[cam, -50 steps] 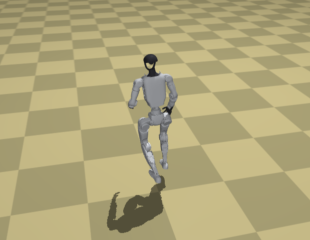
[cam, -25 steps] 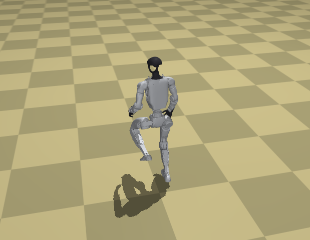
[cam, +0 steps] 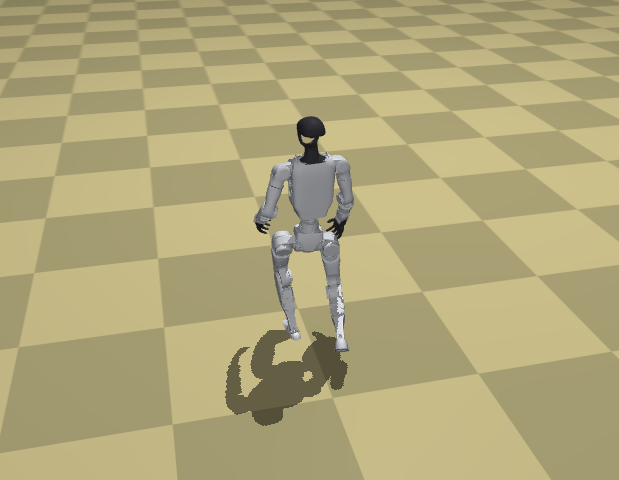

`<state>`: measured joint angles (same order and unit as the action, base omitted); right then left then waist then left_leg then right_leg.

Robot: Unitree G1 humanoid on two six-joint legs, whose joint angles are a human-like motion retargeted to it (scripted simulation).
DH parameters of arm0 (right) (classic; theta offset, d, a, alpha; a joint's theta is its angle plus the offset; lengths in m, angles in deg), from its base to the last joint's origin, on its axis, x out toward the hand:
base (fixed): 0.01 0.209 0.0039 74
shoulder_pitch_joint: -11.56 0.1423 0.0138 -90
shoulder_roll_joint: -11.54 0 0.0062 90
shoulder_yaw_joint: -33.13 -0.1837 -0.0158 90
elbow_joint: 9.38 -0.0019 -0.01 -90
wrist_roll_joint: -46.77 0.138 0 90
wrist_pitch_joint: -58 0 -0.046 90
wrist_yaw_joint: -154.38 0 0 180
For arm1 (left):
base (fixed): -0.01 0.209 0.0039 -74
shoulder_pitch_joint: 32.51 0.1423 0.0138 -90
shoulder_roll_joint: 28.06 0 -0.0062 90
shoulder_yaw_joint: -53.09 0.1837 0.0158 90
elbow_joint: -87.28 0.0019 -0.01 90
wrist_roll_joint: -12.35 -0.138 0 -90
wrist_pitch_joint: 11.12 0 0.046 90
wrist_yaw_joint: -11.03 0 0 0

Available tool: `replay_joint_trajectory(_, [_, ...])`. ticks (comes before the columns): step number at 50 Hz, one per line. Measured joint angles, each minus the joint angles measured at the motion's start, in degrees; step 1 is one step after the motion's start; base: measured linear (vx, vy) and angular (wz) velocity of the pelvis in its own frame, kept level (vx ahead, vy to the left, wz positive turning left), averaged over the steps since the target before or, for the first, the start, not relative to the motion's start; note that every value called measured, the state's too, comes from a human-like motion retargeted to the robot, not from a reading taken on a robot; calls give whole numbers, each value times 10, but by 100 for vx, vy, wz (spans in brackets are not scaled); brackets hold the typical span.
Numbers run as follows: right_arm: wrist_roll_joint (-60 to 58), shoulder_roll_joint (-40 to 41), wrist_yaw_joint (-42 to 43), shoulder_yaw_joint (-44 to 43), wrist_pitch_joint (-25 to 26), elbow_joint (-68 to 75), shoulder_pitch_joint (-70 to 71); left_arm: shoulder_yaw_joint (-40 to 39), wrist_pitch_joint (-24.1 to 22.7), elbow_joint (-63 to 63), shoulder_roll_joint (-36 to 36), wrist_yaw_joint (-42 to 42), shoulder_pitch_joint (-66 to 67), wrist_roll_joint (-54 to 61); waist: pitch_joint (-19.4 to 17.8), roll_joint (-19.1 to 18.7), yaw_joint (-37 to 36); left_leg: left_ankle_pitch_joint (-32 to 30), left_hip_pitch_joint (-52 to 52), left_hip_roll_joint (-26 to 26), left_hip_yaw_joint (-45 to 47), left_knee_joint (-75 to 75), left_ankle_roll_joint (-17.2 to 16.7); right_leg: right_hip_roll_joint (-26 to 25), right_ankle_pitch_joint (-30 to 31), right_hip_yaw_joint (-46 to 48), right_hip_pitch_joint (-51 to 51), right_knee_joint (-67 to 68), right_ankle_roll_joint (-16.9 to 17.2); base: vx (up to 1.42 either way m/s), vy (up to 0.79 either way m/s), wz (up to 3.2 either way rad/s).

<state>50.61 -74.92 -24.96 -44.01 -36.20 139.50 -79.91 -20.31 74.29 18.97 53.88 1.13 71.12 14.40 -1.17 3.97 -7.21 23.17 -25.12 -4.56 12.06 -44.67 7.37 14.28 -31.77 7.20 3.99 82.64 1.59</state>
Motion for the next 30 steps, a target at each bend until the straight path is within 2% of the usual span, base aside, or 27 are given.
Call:
replay_joint_trajectory(2, [7,4,-7,0,1,-9,3,13,1,12,-1,-5,-24,2,1,5,9,12,5,-11,4,-1,15,21,36,-11,47,49,-4,41,16,-19])
replay_joint_trajectory(5, [18,2,-13,6,0,-39,3,33,3,25,-5,-9,-56,11,3,4,29,20,24,-19,6,17,21,39,41,-18,109,80,-16,38,14,-12])
replay_joint_trajectory(8, [28,-7,-17,17,-5,-79,1,49,3,29,-12,-12,-86,29,4,-3,53,9,58,-26,2,61,13,41,21,-14,150,48,-24,33,9,-3])
replay_joint_trajectory(12, [40,-21,-22,35,-12,-129,-2,69,1,18,-22,-20,-124,64,2,-9,82,-15,109,-36,-9,127,-6,29,0,-6,170,-69,-16,28,3,8])
replay_joint_trajectory(21, [31,-44,-59,77,-8,-155,-4,127,-3,-86,-34,-71,-224,175,0,-12,84,-41,189,-33,-40,221,-41,-43,30,-24,110,-382,15,20,-5,0])
replay_joint_trajectory(30, [-21,-54,-118,126,15,-105,-8,167,15,-251,3,-134,-309,293,13,-8,47,-24,204,-13,-44,223,-54,-67,31,-6,47,-501,12,10,-7,-21])
